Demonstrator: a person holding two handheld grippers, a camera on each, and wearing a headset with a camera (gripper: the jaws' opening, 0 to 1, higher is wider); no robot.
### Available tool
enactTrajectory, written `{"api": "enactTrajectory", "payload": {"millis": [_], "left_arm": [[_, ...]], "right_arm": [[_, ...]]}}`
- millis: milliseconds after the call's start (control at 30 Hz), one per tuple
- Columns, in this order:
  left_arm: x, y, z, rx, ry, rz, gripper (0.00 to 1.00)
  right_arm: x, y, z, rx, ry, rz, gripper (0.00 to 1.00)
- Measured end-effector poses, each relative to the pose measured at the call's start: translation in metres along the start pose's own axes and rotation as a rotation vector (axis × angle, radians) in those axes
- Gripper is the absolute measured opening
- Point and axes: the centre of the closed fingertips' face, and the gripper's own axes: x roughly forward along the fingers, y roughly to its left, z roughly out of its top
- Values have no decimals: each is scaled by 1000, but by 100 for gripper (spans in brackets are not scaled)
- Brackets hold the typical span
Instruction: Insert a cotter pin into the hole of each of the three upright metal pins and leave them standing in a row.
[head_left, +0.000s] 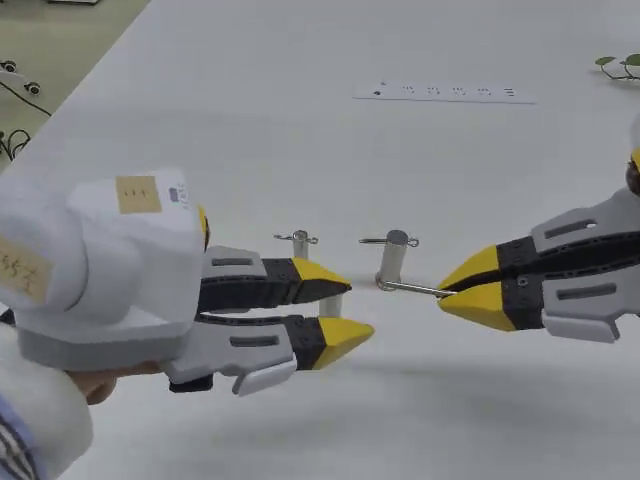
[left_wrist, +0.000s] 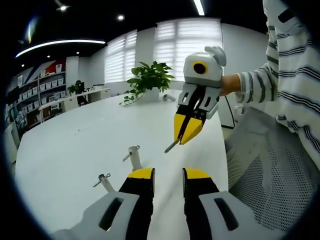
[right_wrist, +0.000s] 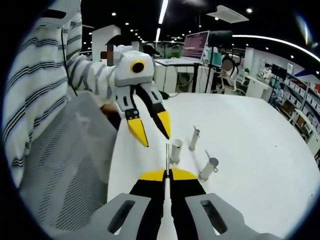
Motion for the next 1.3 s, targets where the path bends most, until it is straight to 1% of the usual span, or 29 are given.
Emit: {"api": "enactTrajectory", "payload": {"millis": [33, 67, 100, 167, 200, 233, 333, 367, 500, 667, 700, 733, 800, 967, 1100, 1300], "left_arm": [[-1, 6, 2, -4, -10, 29, 21], [-2, 13, 3, 13, -15, 65, 22], [-2, 15, 3, 17, -18, 76, 23], [-3, 19, 2, -7, -25, 79, 24], [-3, 22, 1, -19, -26, 91, 24], [-2, 23, -1, -19, -20, 90, 24], [1, 28, -10, -13, 14, 100, 24], [2, 29, -13, -20, 21, 96, 24], [8, 29, -23, -23, 51, 83, 24], [16, 28, -36, -30, 83, 71, 24], [16, 28, -39, -36, 90, 70, 24], [17, 28, -42, -60, 95, 70, 24], [19, 29, -44, -67, 92, 71, 23], [22, 31, -50, -68, 105, 67, 21], [24, 33, -54, -68, 116, 67, 18], [25, 36, -52, -46, 107, 72, 14]], "right_arm": [[1, -2, -1, 6, 4, -4, 3], [2, -3, -2, 7, 9, -9, 3], [4, -4, -4, 8, 15, -12, 3], [7, -5, -5, 15, 22, -12, 3], [8, -5, -6, 17, 24, -11, 3], [10, -5, -6, 18, 29, -9, 3], [15, -7, -9, 25, 39, -8, 3], [17, -8, -9, 27, 42, -8, 3], [22, -12, -11, 37, 49, 0, 3], [30, -16, -17, 24, 80, 11, 3], [31, -17, -18, 27, 83, 13, 3], [32, -18, -18, 30, 85, 11, 3], [34, -19, -20, 39, 91, 15, 3], [38, -20, -23, 62, 105, 29, 3], [42, -21, -21, 73, 102, 32, 3], [47, -20, -17, 71, 102, 45, 3]]}}
